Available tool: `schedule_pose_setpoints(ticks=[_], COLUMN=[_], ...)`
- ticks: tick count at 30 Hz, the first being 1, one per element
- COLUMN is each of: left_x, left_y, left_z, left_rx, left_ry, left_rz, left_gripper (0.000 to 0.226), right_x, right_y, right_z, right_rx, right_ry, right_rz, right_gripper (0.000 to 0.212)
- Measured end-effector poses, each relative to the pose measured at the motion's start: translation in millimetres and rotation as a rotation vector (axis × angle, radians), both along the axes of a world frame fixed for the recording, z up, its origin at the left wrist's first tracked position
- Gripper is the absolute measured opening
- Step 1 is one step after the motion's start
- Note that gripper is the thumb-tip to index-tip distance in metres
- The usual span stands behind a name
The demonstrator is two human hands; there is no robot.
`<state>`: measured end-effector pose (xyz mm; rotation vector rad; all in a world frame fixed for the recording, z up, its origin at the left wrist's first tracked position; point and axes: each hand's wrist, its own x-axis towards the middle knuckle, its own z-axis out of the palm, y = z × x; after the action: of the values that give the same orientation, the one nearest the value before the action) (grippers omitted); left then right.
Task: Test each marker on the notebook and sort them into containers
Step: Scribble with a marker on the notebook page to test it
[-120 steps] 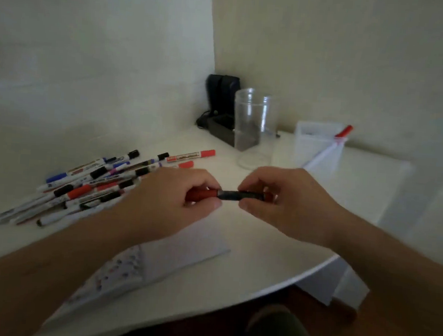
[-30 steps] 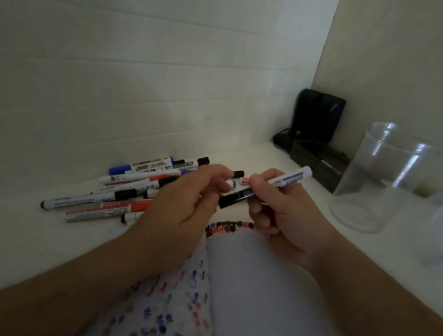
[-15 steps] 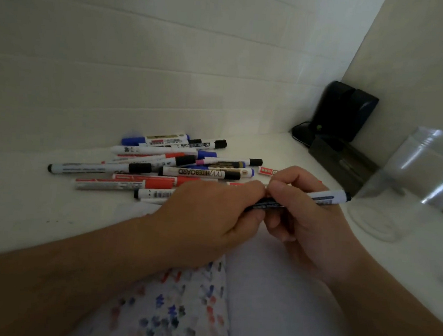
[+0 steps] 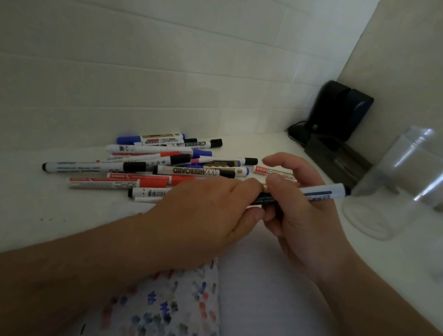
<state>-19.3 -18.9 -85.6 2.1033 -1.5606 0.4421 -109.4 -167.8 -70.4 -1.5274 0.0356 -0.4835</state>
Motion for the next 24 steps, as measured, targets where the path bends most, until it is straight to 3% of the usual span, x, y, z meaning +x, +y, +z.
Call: schedule_pose_setpoints(ticks=[5, 13, 16, 18, 20, 24], left_x=[2.1, 7.8, 4.7, 1.2, -0.9, -1.3], left_y=[-3.5, 0.3, 3.4, 5.1, 5.2, 1.7], left_z=[-3.5, 8.7, 13.4, 12.3, 10.8, 9.9], left_rx=[-0.017, 0.054, 0.142, 0.231, 0.336, 0.413], left_ry=[0.240, 0.398, 0.431, 0.382, 0.277, 0.212], left_rz=[-0.126, -0.152, -0.008, 0.115, 0.204, 0.281], left_gripper=[0.020, 0.031, 0.057, 0.071, 0.070, 0.070], right_x=[-3.1, -4.2, -7.5, -11.1, -12.5, -7.5], right_y=[4.3, -6.8, -22.5, -35.5, -42.7, -38.1], right_z=[0.8, 2.7, 12.1, 18.2, 18.3, 2.5], right_rx=[-0.035, -0.094, -0.026, 0.054, 0.046, -0.260], right_ry=[0.004, 0.001, 0.002, 0.026, 0.096, 0.238], right_rz=[0.006, 0.043, -0.019, -0.030, -0.030, -0.099], right_gripper=[0.022, 0.041, 0.034, 0.023, 0.018, 0.019])
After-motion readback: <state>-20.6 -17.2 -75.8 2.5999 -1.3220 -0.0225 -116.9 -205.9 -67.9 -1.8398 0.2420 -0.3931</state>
